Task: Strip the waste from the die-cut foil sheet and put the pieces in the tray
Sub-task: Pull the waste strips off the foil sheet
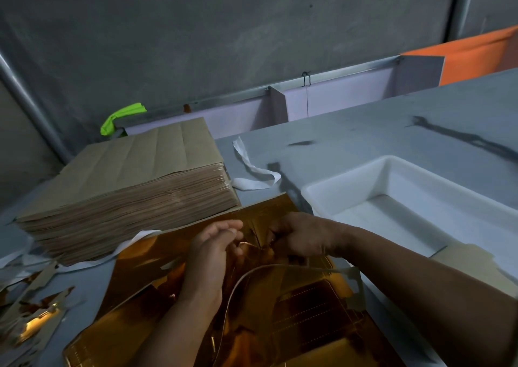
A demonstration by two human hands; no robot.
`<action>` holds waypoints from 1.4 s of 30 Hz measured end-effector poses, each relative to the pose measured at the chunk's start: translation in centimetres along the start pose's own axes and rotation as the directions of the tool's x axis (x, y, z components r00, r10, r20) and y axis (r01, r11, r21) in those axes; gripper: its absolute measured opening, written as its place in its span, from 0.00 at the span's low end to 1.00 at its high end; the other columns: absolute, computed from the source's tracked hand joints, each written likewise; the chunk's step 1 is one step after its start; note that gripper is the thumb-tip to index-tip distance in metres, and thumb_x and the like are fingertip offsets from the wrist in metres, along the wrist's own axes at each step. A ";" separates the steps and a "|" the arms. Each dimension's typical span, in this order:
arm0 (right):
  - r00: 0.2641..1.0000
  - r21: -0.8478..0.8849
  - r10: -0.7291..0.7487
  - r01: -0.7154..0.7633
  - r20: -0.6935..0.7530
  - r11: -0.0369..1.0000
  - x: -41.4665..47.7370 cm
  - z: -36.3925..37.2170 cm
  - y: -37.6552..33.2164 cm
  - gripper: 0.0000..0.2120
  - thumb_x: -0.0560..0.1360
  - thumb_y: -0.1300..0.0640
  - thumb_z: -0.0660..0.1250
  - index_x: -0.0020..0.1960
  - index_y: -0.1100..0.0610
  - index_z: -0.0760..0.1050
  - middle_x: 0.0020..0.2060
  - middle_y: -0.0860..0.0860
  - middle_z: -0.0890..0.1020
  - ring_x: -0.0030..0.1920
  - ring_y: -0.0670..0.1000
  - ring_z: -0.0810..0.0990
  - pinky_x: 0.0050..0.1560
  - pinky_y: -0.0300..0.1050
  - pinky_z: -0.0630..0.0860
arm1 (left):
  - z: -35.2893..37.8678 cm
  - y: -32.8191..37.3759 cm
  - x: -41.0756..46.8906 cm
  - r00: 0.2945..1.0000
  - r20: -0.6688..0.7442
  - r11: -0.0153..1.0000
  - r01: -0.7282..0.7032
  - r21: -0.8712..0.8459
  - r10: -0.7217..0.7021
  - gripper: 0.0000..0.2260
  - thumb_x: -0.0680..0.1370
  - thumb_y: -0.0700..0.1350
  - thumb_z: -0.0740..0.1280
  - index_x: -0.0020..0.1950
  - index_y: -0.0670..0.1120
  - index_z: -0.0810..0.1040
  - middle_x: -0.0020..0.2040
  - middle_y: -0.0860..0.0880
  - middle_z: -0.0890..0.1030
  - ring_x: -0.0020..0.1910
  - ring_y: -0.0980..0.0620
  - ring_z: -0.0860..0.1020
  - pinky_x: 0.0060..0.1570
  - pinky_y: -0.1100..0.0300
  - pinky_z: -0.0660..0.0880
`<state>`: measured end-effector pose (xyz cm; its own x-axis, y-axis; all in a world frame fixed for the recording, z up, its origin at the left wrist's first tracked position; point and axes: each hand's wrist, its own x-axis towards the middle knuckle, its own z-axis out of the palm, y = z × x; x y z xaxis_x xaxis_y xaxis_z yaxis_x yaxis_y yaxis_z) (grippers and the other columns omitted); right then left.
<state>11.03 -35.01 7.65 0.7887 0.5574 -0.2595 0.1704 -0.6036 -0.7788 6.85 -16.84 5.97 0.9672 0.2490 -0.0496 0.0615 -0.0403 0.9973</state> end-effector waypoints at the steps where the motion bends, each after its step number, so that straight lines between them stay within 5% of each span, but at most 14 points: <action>1: 0.997 0.017 -0.012 0.013 -0.074 1.000 0.0 -0.1 0.0 0.06 0.79 0.61 0.62 0.45 0.55 0.76 0.37 0.52 0.79 0.35 0.48 0.77 0.34 0.40 0.74 | -0.3 -0.1 0.1 1.000 -0.026 1.000 0.005 0.009 -0.005 0.10 0.79 0.37 0.63 0.48 0.47 0.83 0.42 0.48 0.83 0.36 0.54 0.78 0.35 0.62 0.73; 8: 0.851 -0.229 -0.200 0.097 -0.485 0.969 0.3 -1.2 0.0 0.05 0.77 0.58 0.61 0.49 0.54 0.75 0.39 0.50 0.79 0.40 0.49 0.76 0.36 0.39 0.69 | -1.5 -1.1 0.5 0.986 -0.161 0.996 0.064 0.065 -0.052 0.10 0.78 0.35 0.64 0.47 0.48 0.82 0.44 0.46 0.82 0.32 0.54 0.73 0.32 0.63 0.71; 16: 0.646 0.058 -0.026 0.109 -0.763 0.992 1.0 -1.8 1.1 0.09 0.78 0.59 0.56 0.47 0.53 0.75 0.38 0.52 0.79 0.38 0.50 0.76 0.33 0.41 0.68 | -1.6 -1.8 0.5 0.992 -0.110 0.890 0.100 0.444 -0.056 0.08 0.79 0.40 0.65 0.48 0.53 0.80 0.47 0.54 0.78 0.42 0.54 0.78 0.34 0.64 0.72; 25: 0.613 0.285 0.090 0.229 -0.785 0.931 1.6 -2.2 2.0 0.09 0.78 0.59 0.56 0.44 0.52 0.73 0.36 0.52 0.75 0.38 0.53 0.74 0.36 0.46 0.70 | -1.3 -0.6 -0.1 1.000 -0.016 0.841 0.030 0.540 -0.026 0.07 0.78 0.45 0.67 0.44 0.53 0.82 0.41 0.60 0.78 0.42 0.62 0.74 0.35 0.64 0.66; 29: 0.594 0.299 0.119 0.215 -0.795 0.930 2.1 -2.2 2.3 0.07 0.80 0.59 0.54 0.49 0.52 0.69 0.38 0.53 0.74 0.38 0.54 0.74 0.37 0.49 0.72 | -1.3 0.0 -0.5 0.995 0.078 0.715 -0.016 0.699 -0.054 0.05 0.79 0.48 0.67 0.45 0.56 0.81 0.42 0.60 0.78 0.41 0.63 0.74 0.34 0.66 0.65; 33: 0.592 0.293 0.113 0.216 -0.798 0.931 2.3 -2.2 2.6 0.07 0.80 0.60 0.54 0.56 0.53 0.67 0.40 0.51 0.72 0.41 0.55 0.75 0.40 0.50 0.74 | -0.8 0.7 -0.8 0.994 0.067 0.637 -0.106 0.763 0.084 0.06 0.79 0.51 0.65 0.43 0.58 0.79 0.40 0.59 0.79 0.37 0.61 0.76 0.33 0.68 0.71; 36: 0.593 0.295 0.114 0.219 -0.797 0.930 2.4 -2.3 2.7 0.07 0.80 0.59 0.54 0.57 0.52 0.67 0.41 0.50 0.72 0.42 0.55 0.75 0.41 0.50 0.74 | -0.1 1.3 -1.0 0.977 0.038 0.652 -0.169 0.739 0.211 0.06 0.79 0.50 0.66 0.42 0.59 0.77 0.43 0.59 0.78 0.40 0.61 0.76 0.33 0.68 0.69; 42: 0.612 0.306 0.116 0.216 -0.783 0.927 2.5 -2.2 2.8 0.08 0.80 0.59 0.54 0.55 0.50 0.68 0.39 0.51 0.74 0.37 0.53 0.75 0.35 0.47 0.74 | 0.7 2.6 0.3 0.954 -0.058 0.851 -0.232 0.471 0.293 0.08 0.78 0.43 0.66 0.46 0.57 0.76 0.52 0.52 0.76 0.45 0.56 0.76 0.35 0.65 0.68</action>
<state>14.80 -36.59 6.07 0.9645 -0.1750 0.1979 0.1475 -0.2645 -0.9530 7.49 -17.52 8.54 0.9268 0.2821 0.2477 -0.0562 -0.5481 0.8345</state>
